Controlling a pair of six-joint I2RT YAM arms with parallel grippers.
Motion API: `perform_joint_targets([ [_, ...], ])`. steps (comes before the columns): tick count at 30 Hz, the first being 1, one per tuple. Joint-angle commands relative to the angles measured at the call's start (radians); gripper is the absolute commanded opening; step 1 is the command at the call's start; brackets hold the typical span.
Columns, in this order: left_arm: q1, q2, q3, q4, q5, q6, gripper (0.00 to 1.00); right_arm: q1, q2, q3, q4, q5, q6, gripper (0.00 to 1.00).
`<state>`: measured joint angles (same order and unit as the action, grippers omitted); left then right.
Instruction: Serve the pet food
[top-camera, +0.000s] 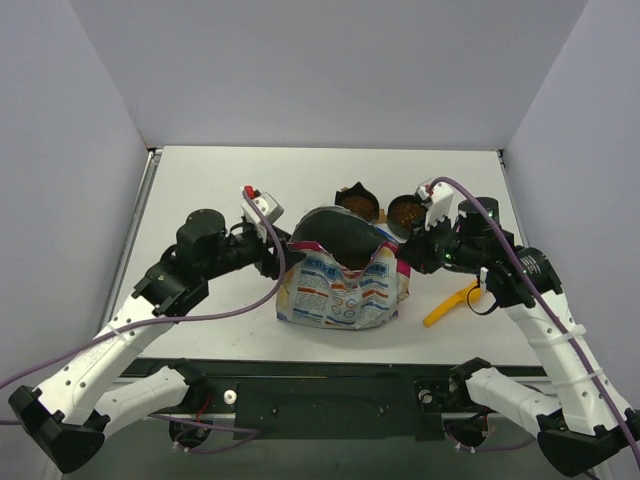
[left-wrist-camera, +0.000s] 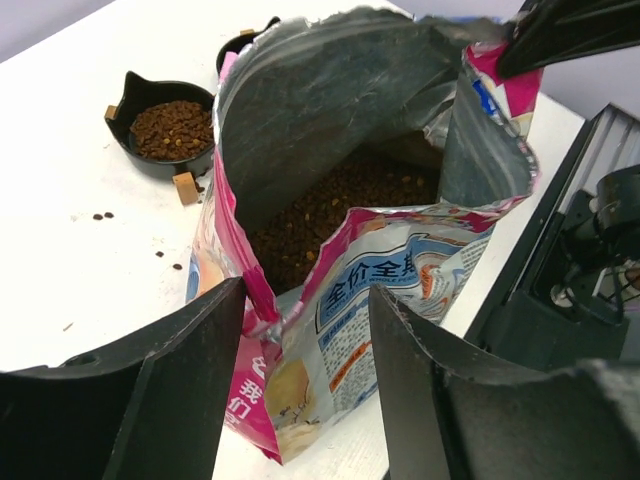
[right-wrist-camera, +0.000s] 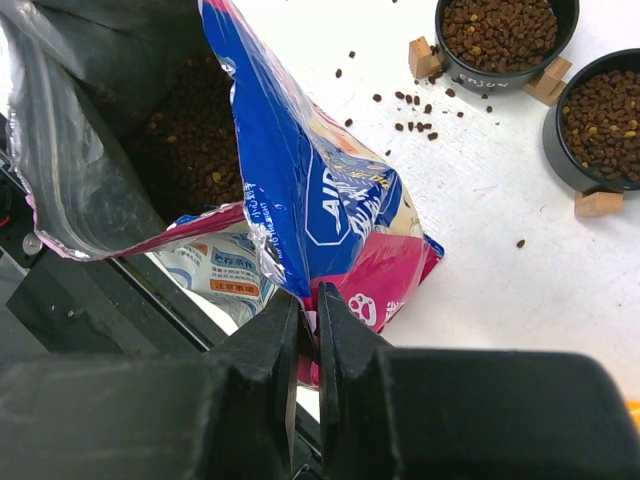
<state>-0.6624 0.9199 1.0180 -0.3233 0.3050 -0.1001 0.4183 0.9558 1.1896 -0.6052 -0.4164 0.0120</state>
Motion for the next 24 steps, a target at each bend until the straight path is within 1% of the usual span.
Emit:
perform_joint_targets([
  [1,-0.006,0.054,0.001,0.117,0.095,0.096,0.59,-0.013,0.012,0.024,0.019,-0.019,0.009,0.0],
  [2,-0.006,0.057,-0.007,0.137,0.097,0.094,0.58,-0.012,0.017,0.027,0.019,-0.024,0.011,0.0],
  [4,-0.005,0.057,-0.022,0.182,0.103,0.096,0.49,-0.013,0.023,0.03,0.018,-0.03,0.014,0.0],
  [5,-0.006,0.057,-0.022,0.19,0.095,0.096,0.38,-0.013,0.023,0.03,0.018,-0.027,0.014,0.0],
  [6,-0.005,0.053,-0.024,0.194,0.092,0.089,0.33,-0.015,0.021,0.027,0.019,-0.019,0.011,0.0],
  [7,-0.006,0.045,-0.029,0.207,0.071,0.083,0.24,-0.013,0.02,0.027,0.019,-0.007,0.005,0.0],
  [8,-0.006,0.03,-0.033,0.21,0.053,0.073,0.2,-0.016,0.015,0.021,0.018,0.019,0.0,0.0],
  [9,-0.005,0.019,-0.038,0.211,0.031,0.069,0.12,-0.016,0.011,0.019,0.019,0.042,-0.004,0.0],
  [10,-0.002,0.001,-0.041,0.208,0.014,0.066,0.08,-0.027,0.002,0.016,0.018,0.074,-0.004,0.0],
  [11,0.0,-0.021,-0.041,0.193,-0.025,0.062,0.0,-0.03,-0.005,0.012,0.018,0.089,-0.004,0.0],
  [12,0.012,-0.036,-0.044,0.185,-0.035,0.054,0.0,-0.042,-0.018,0.007,0.018,0.137,-0.004,0.0],
  [14,0.046,-0.09,-0.067,0.182,-0.058,0.019,0.0,-0.076,-0.046,-0.008,0.018,0.172,-0.004,0.0],
  [15,0.066,-0.131,-0.091,0.191,-0.053,0.005,0.0,-0.102,-0.055,-0.024,0.016,0.198,-0.036,0.0],
  [17,0.127,-0.185,-0.117,0.188,-0.02,-0.036,0.0,-0.128,-0.083,-0.05,0.016,0.234,-0.052,0.0],
  [18,0.168,-0.196,-0.122,0.182,0.026,-0.052,0.0,-0.131,-0.098,-0.056,0.016,0.235,-0.064,0.0],
  [20,0.199,-0.216,-0.125,0.152,0.078,-0.064,0.0,-0.131,-0.098,-0.067,0.013,0.199,-0.075,0.0],
  [23,0.208,-0.211,-0.127,0.135,0.146,-0.072,0.0,-0.119,-0.083,-0.059,-0.007,0.079,-0.112,0.0],
  [24,0.208,-0.207,-0.122,0.133,0.163,-0.072,0.0,-0.119,-0.078,-0.051,-0.027,0.073,-0.138,0.0],
])
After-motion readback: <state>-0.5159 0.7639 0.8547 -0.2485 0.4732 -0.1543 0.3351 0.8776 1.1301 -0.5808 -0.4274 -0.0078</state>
